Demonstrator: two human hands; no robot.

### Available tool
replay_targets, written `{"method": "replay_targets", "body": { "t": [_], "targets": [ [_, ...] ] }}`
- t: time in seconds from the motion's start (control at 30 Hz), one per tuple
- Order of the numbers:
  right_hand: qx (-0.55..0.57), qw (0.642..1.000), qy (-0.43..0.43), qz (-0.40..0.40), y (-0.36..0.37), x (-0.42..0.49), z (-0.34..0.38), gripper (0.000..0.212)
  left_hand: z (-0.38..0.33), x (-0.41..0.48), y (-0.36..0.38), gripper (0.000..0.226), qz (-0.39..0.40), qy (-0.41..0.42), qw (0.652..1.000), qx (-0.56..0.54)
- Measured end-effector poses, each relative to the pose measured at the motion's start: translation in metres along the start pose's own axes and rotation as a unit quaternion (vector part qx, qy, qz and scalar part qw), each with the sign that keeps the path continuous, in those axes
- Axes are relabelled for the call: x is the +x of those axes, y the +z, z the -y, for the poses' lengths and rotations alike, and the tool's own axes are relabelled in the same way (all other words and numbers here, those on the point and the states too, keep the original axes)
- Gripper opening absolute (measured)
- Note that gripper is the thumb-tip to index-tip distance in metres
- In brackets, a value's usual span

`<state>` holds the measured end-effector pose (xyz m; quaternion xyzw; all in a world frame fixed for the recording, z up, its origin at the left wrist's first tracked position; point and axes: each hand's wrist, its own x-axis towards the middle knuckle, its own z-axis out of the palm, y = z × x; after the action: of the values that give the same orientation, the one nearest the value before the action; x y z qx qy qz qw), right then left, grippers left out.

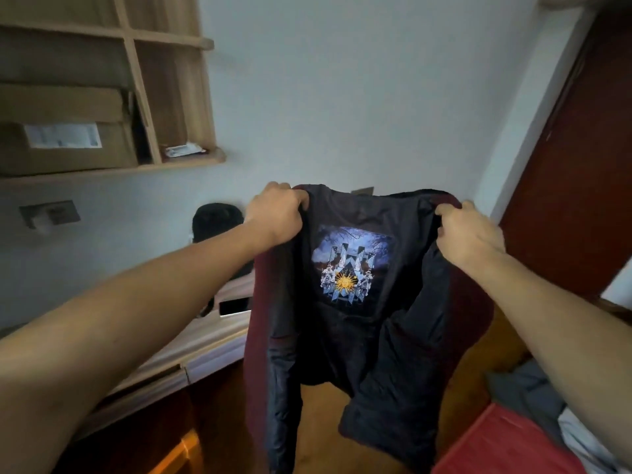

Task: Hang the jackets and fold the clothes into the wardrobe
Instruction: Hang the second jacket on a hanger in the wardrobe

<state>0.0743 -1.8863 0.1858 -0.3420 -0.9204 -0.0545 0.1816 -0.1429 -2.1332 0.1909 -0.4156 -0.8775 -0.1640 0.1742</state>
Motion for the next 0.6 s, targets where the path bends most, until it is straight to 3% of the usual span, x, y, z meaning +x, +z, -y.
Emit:
{"method": "replay_targets", "body": {
  "t": [0.6],
  "targets": [
    [-0.098, 0.973, 0.210, 0.025, 0.072, 0.197, -0.064, 0.038, -0.022, 0.330, 0.171, 0.038, 0.013, 0.201, 0.970, -0.136]
  ]
}}
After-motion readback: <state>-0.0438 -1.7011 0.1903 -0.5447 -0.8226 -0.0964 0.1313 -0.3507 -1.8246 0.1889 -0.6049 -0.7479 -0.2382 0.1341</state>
